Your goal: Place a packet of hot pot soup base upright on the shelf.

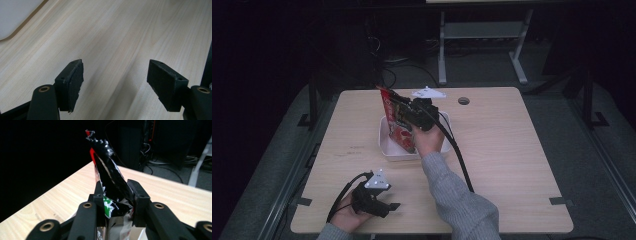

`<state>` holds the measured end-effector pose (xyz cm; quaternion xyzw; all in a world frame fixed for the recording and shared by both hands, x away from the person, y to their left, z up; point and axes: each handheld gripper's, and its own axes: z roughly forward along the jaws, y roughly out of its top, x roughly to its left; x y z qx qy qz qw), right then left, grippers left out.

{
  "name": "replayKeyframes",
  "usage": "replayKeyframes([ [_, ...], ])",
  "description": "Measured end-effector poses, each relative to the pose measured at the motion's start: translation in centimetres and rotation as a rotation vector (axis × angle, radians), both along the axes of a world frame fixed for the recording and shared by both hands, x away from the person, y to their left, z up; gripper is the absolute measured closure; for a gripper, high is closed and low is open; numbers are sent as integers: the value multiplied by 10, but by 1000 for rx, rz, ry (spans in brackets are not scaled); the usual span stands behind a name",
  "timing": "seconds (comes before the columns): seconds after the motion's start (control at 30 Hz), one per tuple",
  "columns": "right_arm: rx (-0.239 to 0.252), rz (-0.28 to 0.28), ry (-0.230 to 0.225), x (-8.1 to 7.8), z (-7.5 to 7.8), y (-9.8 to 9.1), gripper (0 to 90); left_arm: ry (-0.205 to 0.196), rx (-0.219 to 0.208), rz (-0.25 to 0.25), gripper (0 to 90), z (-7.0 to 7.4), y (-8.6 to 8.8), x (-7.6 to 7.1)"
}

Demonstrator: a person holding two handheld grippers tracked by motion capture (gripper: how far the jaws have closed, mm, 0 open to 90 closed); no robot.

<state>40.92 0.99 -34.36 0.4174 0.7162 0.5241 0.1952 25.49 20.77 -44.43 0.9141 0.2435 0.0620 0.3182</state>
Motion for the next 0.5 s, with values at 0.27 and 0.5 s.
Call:
replayKeyframes([
  [0.27, 5, 66, 31, -11, -7, -11, 657, 2, 7, -3, 289, 0, -2, 0],
  [0.5, -85, 120, 26, -23, -8, -13, 668, 1, 6, -1, 289, -1, -2, -1],
])
